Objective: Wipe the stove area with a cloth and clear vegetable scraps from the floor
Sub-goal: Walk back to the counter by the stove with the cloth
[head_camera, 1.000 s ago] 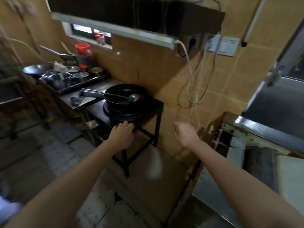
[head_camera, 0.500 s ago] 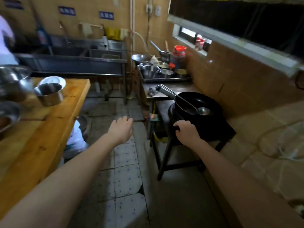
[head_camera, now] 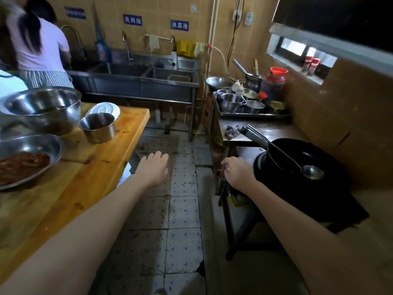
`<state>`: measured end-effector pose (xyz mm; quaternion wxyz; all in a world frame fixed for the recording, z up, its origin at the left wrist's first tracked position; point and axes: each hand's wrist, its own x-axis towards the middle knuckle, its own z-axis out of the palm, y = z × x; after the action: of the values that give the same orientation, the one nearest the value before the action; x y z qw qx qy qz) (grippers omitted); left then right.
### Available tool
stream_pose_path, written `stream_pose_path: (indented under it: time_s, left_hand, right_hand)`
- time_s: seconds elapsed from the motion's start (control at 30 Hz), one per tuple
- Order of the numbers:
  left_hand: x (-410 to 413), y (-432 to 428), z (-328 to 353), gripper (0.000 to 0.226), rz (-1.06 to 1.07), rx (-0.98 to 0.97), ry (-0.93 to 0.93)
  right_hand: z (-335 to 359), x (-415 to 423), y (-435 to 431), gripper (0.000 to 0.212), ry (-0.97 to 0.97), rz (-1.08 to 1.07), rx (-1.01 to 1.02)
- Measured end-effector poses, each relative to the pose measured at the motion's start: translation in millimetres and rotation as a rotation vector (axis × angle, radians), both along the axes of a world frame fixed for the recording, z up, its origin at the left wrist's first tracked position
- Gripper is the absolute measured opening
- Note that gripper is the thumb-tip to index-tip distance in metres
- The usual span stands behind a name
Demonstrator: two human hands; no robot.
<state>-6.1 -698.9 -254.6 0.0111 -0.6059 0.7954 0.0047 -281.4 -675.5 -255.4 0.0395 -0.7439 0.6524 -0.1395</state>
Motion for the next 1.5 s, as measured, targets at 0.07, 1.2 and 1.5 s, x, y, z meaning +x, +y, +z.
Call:
stream_pose_path:
  time_s: [0.07, 1.2, 1.5]
  left_hand:
    - [8.3, -30.2, -3.1, 0.028, -0.014, -0.004, 0.009]
    - [-90.1, -475.9, -70.6, 0.033, -0.169, 0.124, 0.052]
    - [-139.1, -560.5, -102.4, 0.034, -0.281, 0.236, 0.047]
  right_hand:
    - [-5.1, 8.9, -29.8, 0.03, -0.006, -0.009, 0.025]
    - [-102.7, -63.6, -439.0, 0.032, -0.383, -0.637, 0.25]
    - [-126.9, -92.9, -495.3, 0.03, -0.399, -0.775, 0.268]
